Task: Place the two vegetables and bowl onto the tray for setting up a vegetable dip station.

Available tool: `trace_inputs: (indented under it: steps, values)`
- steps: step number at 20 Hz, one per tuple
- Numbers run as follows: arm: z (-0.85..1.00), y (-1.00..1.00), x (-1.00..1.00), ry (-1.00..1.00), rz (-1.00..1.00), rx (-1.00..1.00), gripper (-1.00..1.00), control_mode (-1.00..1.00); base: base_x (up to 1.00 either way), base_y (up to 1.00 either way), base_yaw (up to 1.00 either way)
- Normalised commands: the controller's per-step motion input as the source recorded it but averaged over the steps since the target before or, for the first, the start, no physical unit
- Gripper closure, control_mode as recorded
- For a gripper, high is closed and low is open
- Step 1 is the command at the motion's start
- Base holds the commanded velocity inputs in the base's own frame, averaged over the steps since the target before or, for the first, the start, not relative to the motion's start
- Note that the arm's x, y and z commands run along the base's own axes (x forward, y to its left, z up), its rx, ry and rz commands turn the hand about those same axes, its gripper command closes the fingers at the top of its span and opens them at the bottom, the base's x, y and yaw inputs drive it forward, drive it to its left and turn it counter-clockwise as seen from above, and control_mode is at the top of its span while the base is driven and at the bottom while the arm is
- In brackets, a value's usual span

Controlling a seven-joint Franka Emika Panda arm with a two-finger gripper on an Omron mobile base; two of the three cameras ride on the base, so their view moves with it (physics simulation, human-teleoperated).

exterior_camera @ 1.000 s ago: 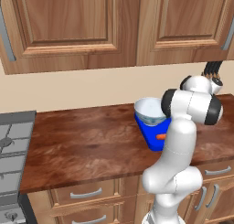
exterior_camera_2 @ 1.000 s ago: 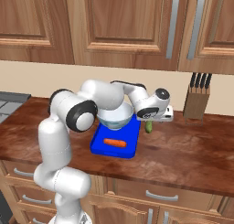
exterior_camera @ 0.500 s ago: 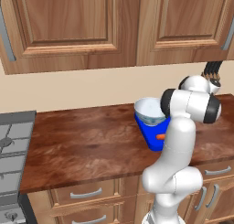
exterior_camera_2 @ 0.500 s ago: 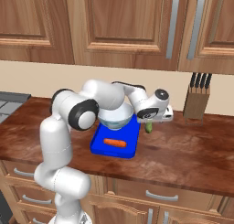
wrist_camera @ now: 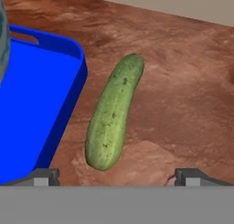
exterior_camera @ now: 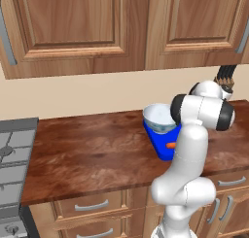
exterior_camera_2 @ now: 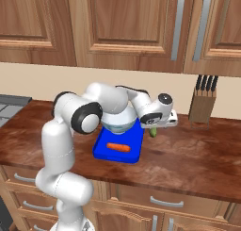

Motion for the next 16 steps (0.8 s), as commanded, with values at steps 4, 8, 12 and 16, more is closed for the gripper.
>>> trace_inputs:
  steps: [4, 8, 12, 16]
  values:
    - [-0.11, 0.04, 0.06, 0.03, 0.00, 0.00, -1.00, -1.00, 0.00, 0.00, 0.00]
    - [-0.14, 0.05, 0.09, 0.04, 0.00, 0.00, -1.00, -1.00, 0.00, 0.00, 0.00]
    - [-0.17, 0.02, 0.13, 0.04, 0.00, 0.00, -1.00, -1.00, 0.00, 0.00, 0.00]
    - [-0.19, 0.00, 0.14, 0.05, 0.00, 0.00, -1.00, -1.00, 0.00, 0.00, 0.00]
